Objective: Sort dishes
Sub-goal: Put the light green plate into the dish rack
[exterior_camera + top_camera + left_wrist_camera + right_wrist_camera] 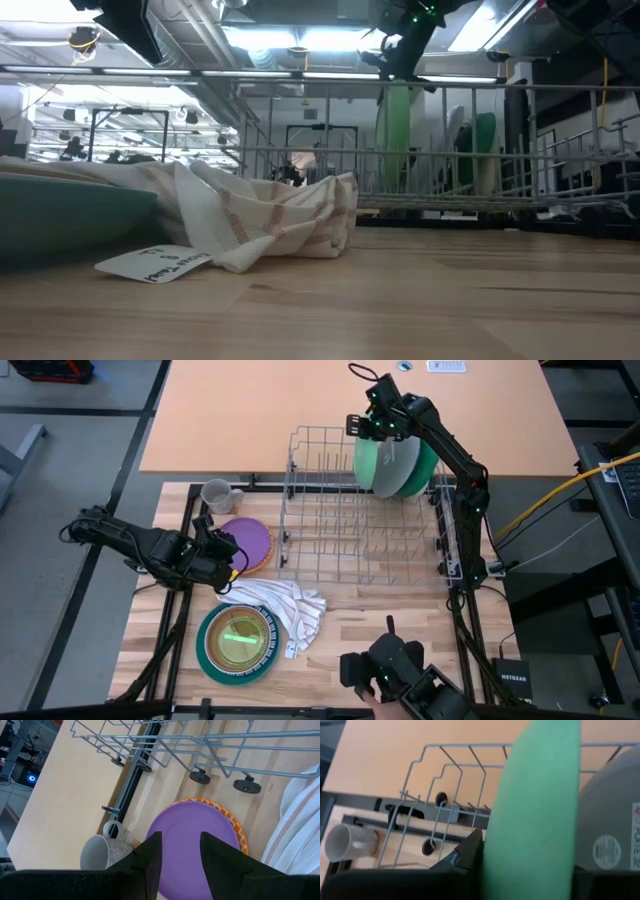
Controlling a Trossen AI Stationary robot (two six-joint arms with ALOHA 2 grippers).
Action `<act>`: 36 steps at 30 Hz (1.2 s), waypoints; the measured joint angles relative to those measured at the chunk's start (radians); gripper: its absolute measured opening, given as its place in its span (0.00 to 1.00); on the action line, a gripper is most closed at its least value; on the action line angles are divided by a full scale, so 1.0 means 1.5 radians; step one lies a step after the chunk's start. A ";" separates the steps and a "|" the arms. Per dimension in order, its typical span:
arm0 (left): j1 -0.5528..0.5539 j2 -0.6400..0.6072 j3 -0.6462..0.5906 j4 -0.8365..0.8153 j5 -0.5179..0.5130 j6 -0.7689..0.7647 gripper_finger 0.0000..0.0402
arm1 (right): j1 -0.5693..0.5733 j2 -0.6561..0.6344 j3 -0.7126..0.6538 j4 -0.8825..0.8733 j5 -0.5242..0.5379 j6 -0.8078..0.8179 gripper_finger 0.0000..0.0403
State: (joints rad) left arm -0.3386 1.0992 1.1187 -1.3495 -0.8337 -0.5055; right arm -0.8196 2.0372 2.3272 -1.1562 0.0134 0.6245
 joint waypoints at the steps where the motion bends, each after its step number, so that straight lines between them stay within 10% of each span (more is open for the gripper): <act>1: 0.000 0.000 0.000 0.000 0.000 0.000 0.31 | 0.000 0.000 0.000 -0.004 -0.004 -0.011 0.24; 36: 0.000 0.000 0.000 0.000 0.000 -0.008 0.31 | 0.001 0.000 0.000 -0.046 0.000 -0.035 0.27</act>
State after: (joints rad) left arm -0.3386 1.0992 1.1187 -1.3491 -0.8337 -0.5173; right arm -0.8185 2.0373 2.3268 -1.2246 0.0135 0.5720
